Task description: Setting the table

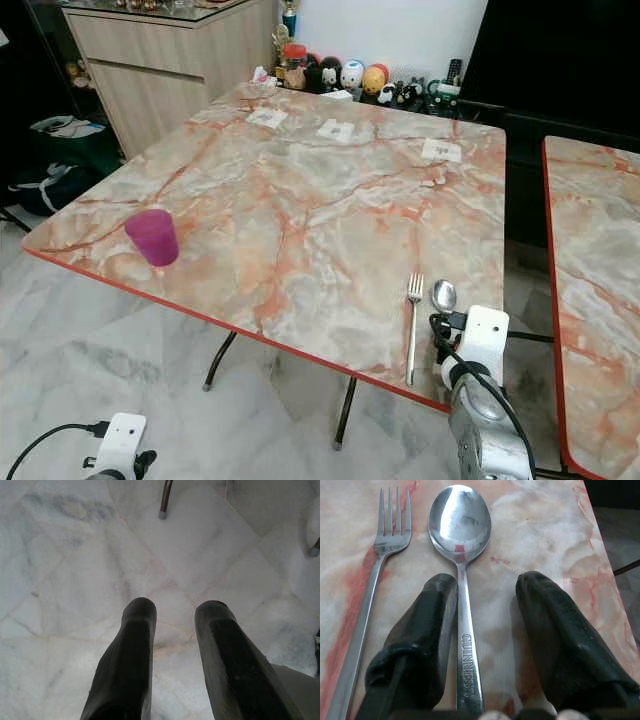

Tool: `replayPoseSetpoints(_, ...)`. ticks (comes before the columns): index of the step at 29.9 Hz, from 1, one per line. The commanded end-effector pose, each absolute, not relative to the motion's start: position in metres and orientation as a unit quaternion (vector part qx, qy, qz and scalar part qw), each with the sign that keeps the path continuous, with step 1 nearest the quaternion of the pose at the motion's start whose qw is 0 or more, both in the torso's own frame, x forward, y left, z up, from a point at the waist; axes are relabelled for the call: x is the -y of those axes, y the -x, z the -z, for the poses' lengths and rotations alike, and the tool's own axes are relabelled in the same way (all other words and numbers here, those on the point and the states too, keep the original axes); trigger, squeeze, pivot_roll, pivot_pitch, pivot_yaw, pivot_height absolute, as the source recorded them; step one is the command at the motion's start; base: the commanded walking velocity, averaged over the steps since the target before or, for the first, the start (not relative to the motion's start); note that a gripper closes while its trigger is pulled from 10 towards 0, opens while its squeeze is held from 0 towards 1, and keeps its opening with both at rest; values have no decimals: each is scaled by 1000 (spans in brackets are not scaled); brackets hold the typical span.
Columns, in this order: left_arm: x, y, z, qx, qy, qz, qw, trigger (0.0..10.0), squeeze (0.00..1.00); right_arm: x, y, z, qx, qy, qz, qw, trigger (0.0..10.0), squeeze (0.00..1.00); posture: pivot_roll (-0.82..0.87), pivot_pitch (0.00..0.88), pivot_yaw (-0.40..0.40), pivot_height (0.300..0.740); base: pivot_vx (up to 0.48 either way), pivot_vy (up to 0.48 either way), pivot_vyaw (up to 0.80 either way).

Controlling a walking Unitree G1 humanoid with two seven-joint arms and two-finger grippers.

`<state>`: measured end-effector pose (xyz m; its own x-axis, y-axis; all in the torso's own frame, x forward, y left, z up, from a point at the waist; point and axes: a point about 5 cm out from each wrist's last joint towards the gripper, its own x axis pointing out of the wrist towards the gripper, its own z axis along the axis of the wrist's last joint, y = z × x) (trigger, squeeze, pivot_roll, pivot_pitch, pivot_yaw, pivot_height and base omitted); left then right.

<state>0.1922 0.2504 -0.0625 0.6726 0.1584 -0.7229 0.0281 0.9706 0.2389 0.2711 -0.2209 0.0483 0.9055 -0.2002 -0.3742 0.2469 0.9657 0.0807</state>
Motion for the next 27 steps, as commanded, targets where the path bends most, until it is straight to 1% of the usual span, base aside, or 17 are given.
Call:
replayPoseSetpoints(1, -253, -188, 64, -413, -120, -34, 902, 10000, 0, 225, -271, -48, -189, -70, 121, 972, 10000, 0, 89, 13, -38, 740, 0, 0, 0)
replayPoseSetpoints(2, -253, -188, 64, -413, -120, -34, 902, 10000, 0, 224, -271, -46, -191, -79, 119, 971, 7686, 0, 89, 13, -37, 740, 0, 0, 0)
replayPoseSetpoints(3, -254, -188, 64, -413, -120, -34, 902, 10000, 0, 223, -271, -45, -196, -77, 117, 971, 2314, 0, 91, 13, -37, 740, 0, 0, 0)
replayPoseSetpoints(4, -254, -188, 64, -413, -120, -34, 902, 10000, 0, 223, -271, -45, -198, -74, 116, 970, 2314, 0, 91, 13, -37, 740, 0, 0, 0)
replayPoseSetpoints(5, -254, -188, 64, -414, -120, -34, 902, 10000, 0, 221, -270, -43, -204, -72, 112, 970, 0, 0, 91, 14, -37, 740, 0, 0, 0)
replayPoseSetpoints(9, -254, -188, 64, -414, -119, -36, 902, 10000, 0, 219, -268, -37, -223, -65, 103, 967, 0, 0, 95, 12, -40, 740, 0, 0, 0)
replayPoseSetpoints(27, -254, -187, 65, -416, -117, -35, 901, 10000, 0, 210, -270, -33, -226, -64, 80, 969, 0, 0, 99, 0, -43, 740, 0, 0, 0)
